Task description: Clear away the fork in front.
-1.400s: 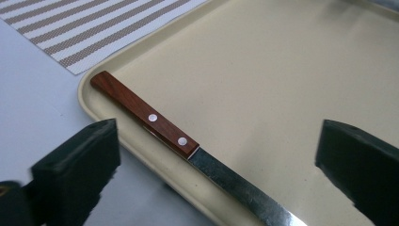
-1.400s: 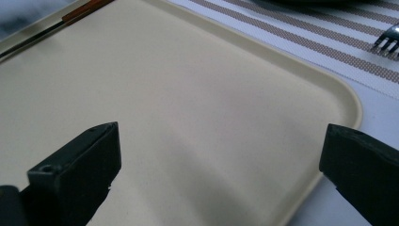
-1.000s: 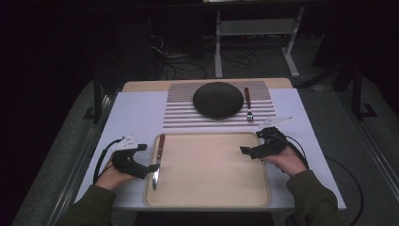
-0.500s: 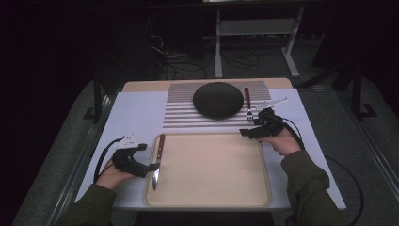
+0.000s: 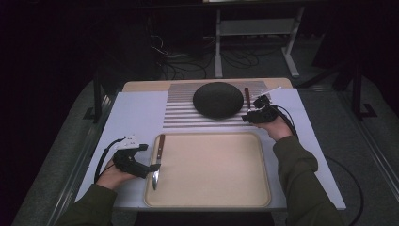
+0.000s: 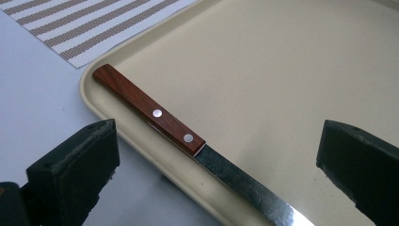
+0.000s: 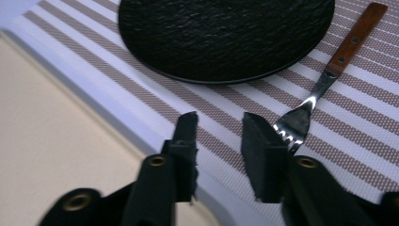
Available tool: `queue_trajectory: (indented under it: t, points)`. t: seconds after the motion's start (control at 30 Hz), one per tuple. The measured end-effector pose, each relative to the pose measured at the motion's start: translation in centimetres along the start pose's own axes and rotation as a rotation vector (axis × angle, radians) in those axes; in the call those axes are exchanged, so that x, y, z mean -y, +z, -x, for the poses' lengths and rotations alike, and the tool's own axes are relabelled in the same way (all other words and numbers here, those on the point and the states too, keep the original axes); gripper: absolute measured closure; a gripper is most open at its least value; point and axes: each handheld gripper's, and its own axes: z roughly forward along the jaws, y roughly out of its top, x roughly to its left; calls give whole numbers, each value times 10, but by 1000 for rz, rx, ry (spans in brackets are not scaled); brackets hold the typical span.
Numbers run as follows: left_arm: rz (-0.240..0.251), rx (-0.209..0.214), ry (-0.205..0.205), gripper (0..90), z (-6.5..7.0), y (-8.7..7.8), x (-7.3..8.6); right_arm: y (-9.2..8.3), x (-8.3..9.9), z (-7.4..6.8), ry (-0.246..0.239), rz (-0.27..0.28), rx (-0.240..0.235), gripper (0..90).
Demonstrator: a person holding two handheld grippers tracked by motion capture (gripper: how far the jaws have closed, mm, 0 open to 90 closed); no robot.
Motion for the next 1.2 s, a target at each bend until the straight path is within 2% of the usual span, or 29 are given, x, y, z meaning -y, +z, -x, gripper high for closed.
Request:
queue_trajectory:
  t: [0.27,0.4,0.6,0.73,0.93,1.2]
  points:
    - [7,7,-15,0,-1,-1,0,24,-10,11,32,-50,52,889]
    - [6,8,-14,0,-1,-1,0,36,-10,17,41,-81,67,891]
    - [4,10,-17,0,-1,-1,0,45,-10,25,60,-88,82,891]
    - [3,10,-18,0,-1,-1,0,50,-10,27,54,-103,98,890]
    - [3,8,-17,0,-1,-1,0,57,-10,30,59,-106,102,890]
    - [0,10,-14,0,-1,0,1,56,-10,32,56,-106,106,891]
